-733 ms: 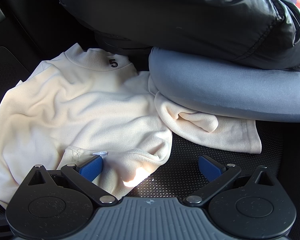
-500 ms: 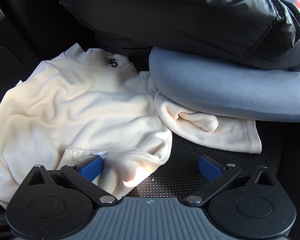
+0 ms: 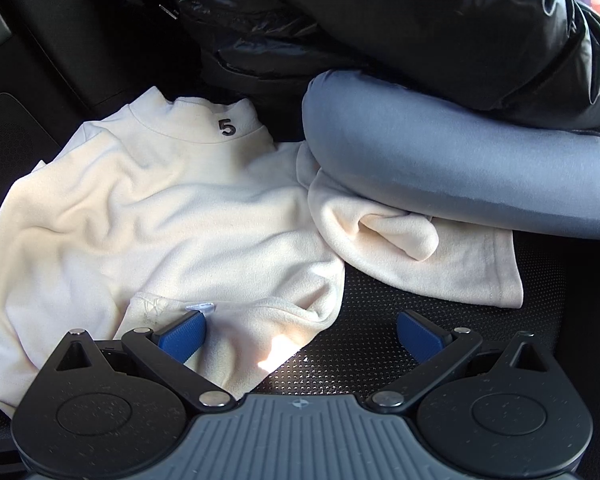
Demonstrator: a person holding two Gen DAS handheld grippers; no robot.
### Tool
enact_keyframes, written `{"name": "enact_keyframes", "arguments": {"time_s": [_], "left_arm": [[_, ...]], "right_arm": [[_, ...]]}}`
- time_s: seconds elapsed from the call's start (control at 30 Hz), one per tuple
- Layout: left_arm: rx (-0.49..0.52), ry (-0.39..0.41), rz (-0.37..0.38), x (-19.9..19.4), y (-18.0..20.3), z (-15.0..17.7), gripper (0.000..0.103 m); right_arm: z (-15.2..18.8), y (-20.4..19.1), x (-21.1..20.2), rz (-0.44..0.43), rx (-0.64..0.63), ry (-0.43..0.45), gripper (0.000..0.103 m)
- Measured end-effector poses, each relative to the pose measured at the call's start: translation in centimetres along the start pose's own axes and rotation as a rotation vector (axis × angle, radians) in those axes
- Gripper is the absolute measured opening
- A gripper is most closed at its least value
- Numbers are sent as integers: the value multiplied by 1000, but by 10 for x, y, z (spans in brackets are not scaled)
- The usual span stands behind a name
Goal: Fold clothes
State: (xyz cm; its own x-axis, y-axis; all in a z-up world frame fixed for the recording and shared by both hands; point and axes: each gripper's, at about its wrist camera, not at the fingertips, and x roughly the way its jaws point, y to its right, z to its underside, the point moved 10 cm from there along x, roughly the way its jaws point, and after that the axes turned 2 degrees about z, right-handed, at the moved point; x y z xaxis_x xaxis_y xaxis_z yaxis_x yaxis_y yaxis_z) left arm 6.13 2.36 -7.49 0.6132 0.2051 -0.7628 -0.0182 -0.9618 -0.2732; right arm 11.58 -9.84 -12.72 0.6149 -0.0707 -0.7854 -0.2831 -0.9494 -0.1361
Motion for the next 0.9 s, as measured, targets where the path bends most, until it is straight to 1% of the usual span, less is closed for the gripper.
{"name": "enact_keyframes", "arguments": {"time_s": [0.43, 0.9], "left_arm": [[5, -2, -12, -1, 1, 0, 103], [-14, -6, -2, -1, 0, 0, 103]], "right_arm": [[0, 1, -1, -2, 2, 0, 103], [0, 1, -5, -7, 7, 6, 103]]}}
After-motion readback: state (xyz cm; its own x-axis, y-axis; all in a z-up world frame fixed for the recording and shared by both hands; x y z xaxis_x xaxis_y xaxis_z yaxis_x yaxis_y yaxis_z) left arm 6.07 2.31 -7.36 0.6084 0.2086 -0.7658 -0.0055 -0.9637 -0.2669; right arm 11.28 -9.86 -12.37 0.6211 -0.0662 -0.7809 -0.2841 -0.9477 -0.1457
